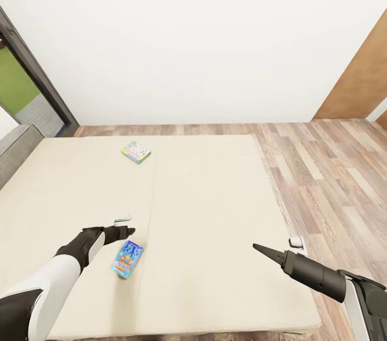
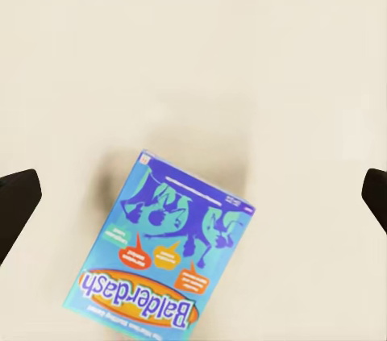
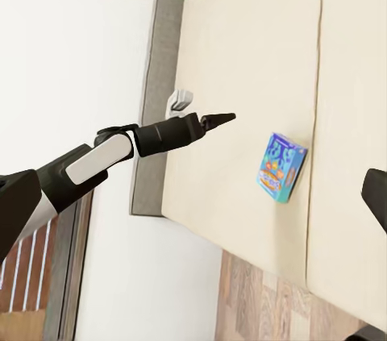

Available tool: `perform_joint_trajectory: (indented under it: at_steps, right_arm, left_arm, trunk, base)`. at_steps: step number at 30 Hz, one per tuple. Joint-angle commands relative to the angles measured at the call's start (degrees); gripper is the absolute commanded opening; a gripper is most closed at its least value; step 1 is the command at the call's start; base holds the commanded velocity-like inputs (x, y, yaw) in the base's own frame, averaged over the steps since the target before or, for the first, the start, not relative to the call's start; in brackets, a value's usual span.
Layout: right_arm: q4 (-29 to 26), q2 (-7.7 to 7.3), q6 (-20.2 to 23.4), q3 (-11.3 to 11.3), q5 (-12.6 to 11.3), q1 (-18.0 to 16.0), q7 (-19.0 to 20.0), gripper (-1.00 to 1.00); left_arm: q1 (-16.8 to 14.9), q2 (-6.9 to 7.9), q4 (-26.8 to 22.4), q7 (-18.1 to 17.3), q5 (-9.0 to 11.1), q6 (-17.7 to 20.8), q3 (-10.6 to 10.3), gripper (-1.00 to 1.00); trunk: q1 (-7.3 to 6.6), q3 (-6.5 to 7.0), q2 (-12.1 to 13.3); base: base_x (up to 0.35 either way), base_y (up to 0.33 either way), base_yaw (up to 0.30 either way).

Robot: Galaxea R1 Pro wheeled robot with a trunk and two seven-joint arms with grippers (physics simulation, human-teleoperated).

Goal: Put all the toys in the child's room - the three board games (two on the bed and one on the table), the two jigsaw puzzles on the table, and the tennis ball on the table - inside the toy box on the table in the child's room.

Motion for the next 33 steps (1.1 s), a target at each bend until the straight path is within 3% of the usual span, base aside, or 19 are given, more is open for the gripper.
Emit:
perform_joint_trajectory:
  at_steps: [1, 12, 33]
  right_arm:
    - [0.0, 0.0, 0.3, 0.0, 0.0, 0.0, 0.2, 1.0]
    - [0.0, 0.01, 0.3, 0.0, 0.0, 0.0, 0.2, 1.0]
    - [0.0, -0.03, 0.3, 0.0, 0.0, 0.0, 0.2, 1.0]
  left_arm:
    - [0.0, -0.03, -0.1, -0.3, -0.3, 0.3, 0.4, 1.0]
    - [0.0, 0.02, 0.5, -0.4, -0.3, -2.5, 0.4, 1.0]
    - [0.0, 0.65, 0.6, -0.5, -0.6, -2.6, 0.5, 1.0]
  trunk:
    - [0.03, -0.18, -0.1]
    - [0.03, -1.21, -0.1]
    - [0.03, -3.17, -0.1]
  base:
    - [0.0, 0.0, 0.0]
    - [0.0, 0.0, 0.0]
    - [0.0, 0.0, 0.0]
